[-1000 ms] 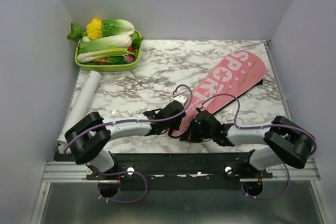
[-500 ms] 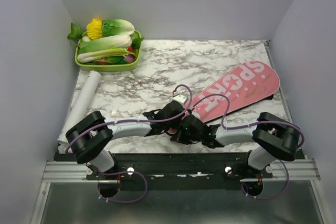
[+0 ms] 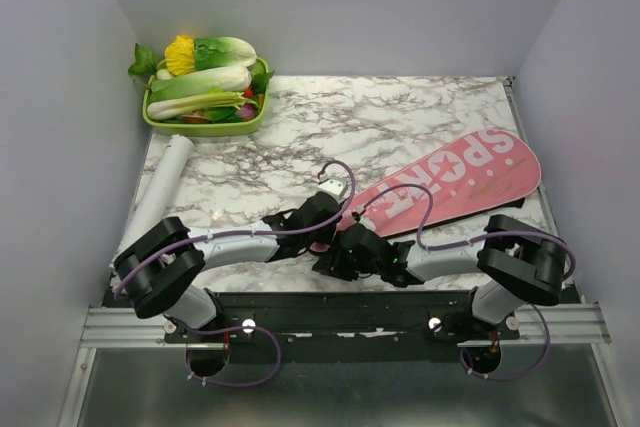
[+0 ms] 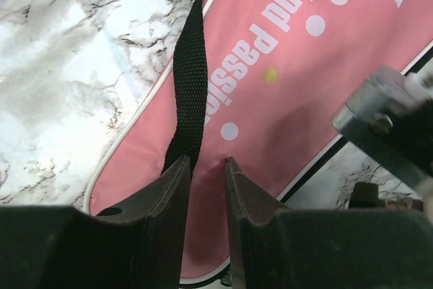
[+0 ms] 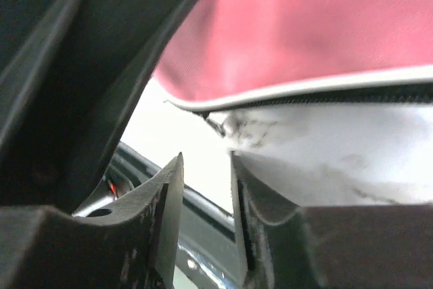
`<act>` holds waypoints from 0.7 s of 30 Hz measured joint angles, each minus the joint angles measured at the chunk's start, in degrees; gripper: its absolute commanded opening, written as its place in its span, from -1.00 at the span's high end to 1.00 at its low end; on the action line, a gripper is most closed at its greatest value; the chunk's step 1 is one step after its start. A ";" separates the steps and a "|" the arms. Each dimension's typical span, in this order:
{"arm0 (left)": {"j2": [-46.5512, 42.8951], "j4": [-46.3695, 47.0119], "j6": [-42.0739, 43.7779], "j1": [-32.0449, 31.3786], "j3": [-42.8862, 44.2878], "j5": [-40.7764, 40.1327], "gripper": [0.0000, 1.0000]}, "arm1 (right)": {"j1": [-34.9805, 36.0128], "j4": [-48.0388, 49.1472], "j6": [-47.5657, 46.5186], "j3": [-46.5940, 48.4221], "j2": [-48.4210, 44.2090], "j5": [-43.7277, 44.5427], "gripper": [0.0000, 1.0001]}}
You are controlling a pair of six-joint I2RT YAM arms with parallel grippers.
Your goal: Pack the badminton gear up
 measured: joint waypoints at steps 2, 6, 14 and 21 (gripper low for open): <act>0.00 -0.04 0.02 0.04 0.07 -0.37 0.28 | 0.68 -2.10 -0.87 -0.07 -1.90 -0.26 -0.09; -1.14 -1.46 -1.22 -0.66 0.20 0.24 0.28 | 1.16 -9.05 -3.23 -0.15 -6.47 0.61 -0.18; -8.57 -9.51 -2.64 -1.64 0.17 -0.24 -0.11 | 1.18 -25.77 -11.21 1.86 -18.58 8.76 -0.62; -19.61 -15.45 -3.76 -1.62 1.53 -6.40 -0.51 | 0.24 -36.04 -20.98 8.52 -22.97 16.15 -1.00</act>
